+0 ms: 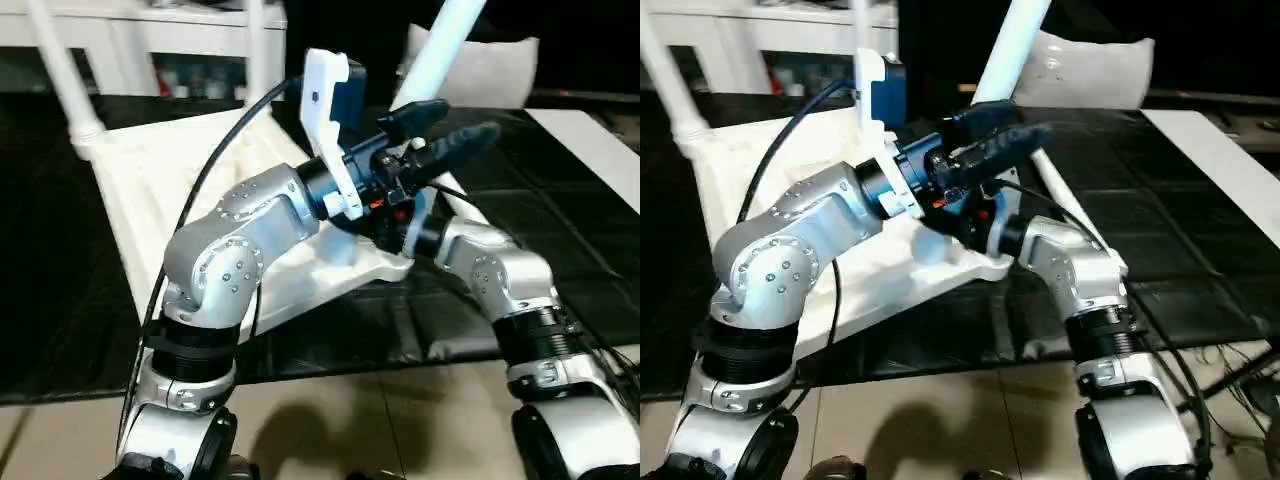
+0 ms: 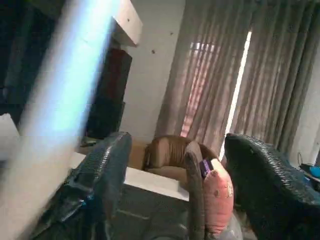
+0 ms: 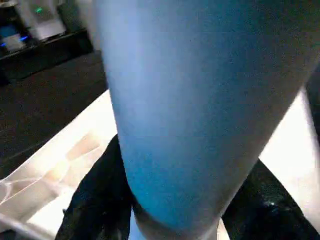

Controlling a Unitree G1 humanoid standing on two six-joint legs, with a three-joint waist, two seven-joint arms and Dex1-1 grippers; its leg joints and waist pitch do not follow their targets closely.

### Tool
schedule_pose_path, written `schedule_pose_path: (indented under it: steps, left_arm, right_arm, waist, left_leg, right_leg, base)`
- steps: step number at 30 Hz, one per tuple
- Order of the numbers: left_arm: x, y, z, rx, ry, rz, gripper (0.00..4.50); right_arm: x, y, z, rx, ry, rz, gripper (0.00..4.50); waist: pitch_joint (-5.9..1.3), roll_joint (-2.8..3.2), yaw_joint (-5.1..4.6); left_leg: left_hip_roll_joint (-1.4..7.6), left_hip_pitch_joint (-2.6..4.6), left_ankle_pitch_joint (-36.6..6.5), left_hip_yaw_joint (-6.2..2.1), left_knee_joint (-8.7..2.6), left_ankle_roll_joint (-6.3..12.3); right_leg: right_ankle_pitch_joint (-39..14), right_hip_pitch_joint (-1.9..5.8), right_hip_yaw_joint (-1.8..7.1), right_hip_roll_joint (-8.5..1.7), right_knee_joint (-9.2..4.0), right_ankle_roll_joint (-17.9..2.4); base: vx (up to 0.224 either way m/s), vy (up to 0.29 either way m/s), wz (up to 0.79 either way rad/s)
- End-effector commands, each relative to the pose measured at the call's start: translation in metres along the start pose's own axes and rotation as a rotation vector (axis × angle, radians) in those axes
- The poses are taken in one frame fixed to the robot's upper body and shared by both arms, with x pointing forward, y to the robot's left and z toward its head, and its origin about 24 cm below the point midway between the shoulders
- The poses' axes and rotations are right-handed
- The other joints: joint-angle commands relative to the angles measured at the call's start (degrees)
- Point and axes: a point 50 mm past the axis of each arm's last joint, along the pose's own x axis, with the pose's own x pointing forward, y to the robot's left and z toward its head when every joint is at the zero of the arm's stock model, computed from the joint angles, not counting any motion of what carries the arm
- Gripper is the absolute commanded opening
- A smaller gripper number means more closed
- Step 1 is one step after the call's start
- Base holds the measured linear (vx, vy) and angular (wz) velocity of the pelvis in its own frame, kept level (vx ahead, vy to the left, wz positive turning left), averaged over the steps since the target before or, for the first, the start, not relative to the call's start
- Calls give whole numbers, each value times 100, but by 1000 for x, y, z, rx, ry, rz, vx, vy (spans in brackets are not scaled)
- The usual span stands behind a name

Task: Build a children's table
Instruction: Pick table leg

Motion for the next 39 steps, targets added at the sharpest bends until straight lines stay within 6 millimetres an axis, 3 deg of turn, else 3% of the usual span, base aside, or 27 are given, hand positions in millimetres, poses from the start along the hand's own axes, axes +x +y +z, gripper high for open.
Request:
schedule_pose_path:
  steps: [1,4,6,9,10,13,14,15,17,18,19,21,28,32,39]
  left_arm:
    - [-9,4,4,15,-16,29,371]
    - [-17,9,0,35,32,61,371]
    - [-26,18,-19,72,189,123,371]
    - [-41,29,-63,170,486,188,371]
    - [-41,29,-63,170,486,188,371]
    - [-50,37,-97,171,631,217,371]
    - [-50,37,-97,171,631,217,371]
    - [-52,39,-107,171,665,223,342]
    - [-55,44,-119,183,711,236,332]
    - [-57,47,-125,187,739,248,323]
    - [-60,49,-132,186,768,258,323]
    - [-65,55,-142,205,820,284,290]
    - [-75,72,-150,240,876,369,231]
    - [-77,73,-153,222,881,370,209]
    - [-77,76,-159,213,890,369,141]
  right_arm:
    - [-12,-9,5,-24,-16,-73,188]
    - [-19,-14,6,-26,-23,-115,188]
    - [-30,-20,7,-63,-42,-183,188]
    - [-48,-29,3,-82,-37,-306,188]
    - [-48,-29,3,-82,-37,-306,187]
    - [-64,-33,-4,-69,-41,-406,187]
    - [-64,-33,-4,-69,-41,-406,187]
    - [-68,-34,-7,-56,-44,-441,187]
    - [-73,-34,-12,-40,-46,-483,187]
    - [-75,-34,-14,-34,-49,-497,187]
    - [-76,-32,-17,-24,-54,-505,187]
    - [-78,-28,-20,-16,-64,-521,187]
    - [-77,-24,-21,-8,-75,-550,187]
    - [-72,-22,-25,-14,-35,-540,187]
    - [-67,-18,-26,-66,9,-551,187]
  waist:
    - [-516,35,-16]
    - [-517,46,-38]
    - [-519,42,-43]
    - [-515,94,-24]
    - [-522,75,-32]
    - [-545,127,-9]
    - [-544,111,-6]
    - [-555,94,-16]
    - [-548,110,-26]
    - [-543,99,-34]
    - [-543,142,-35]
    - [-546,124,-50]
    - [-557,160,-98]
    - [-563,183,-87]
    - [-542,197,-95]
  left_leg:
    - [252,153,-2040,-154,-432,-358]
    - [241,166,-2066,-149,-432,-358]
    - [242,170,-2049,-146,-439,-345]
    - [232,192,-2066,-152,-456,-361]
    - [230,180,-2044,-147,-458,-367]
    - [211,163,-1937,-141,-447,-359]
    - [205,158,-1936,-134,-448,-340]
    - [204,130,-1908,-145,-450,-324]
    - [203,155,-1970,-138,-439,-302]
    - [183,144,-1983,-137,-434,-264]
    - [177,148,-2014,-145,-429,-263]
    - [157,152,-2038,-142,-418,-230]
    - [178,201,-2195,-155,-427,-163]
    - [205,194,-2207,-164,-456,-157]
    - [158,221,-2326,-161,-414,-153]
  right_leg:
    - [-3023,250,272,-405,-543,-350]
    - [-3064,235,269,-389,-552,-261]
    - [-3057,222,274,-384,-554,-241]
    - [-3017,193,294,-361,-558,-138]
    - [-2992,208,298,-366,-543,-148]
    - [-2858,223,304,-376,-544,-204]
    - [-2875,225,304,-377,-568,-193]
    - [-2871,256,292,-388,-552,-229]
    - [-2951,231,281,-386,-577,-222]
    - [-3125,233,263,-386,-614,-155]
    - [-3198,234,255,-391,-620,-133]
    - [-3399,231,229,-386,-665,-24]
    - [-3450,210,168,-387,-719,-25]
    - [-3247,226,183,-414,-706,-160]
    - [-3729,205,123,-421,-809,47]
  base:
    - [0,0,0]
    - [0,0,0]
    - [0,0,0]
    - [0,0,0]
    - [0,0,0]
    - [0,0,0]
    - [0,0,0]
    - [0,0,0]
    - [0,0,0]
    - [0,0,0]
    - [0,0,0]
    - [0,0,0]
    - [0,0,0]
    - [0,0,0]
    - [0,0,0]
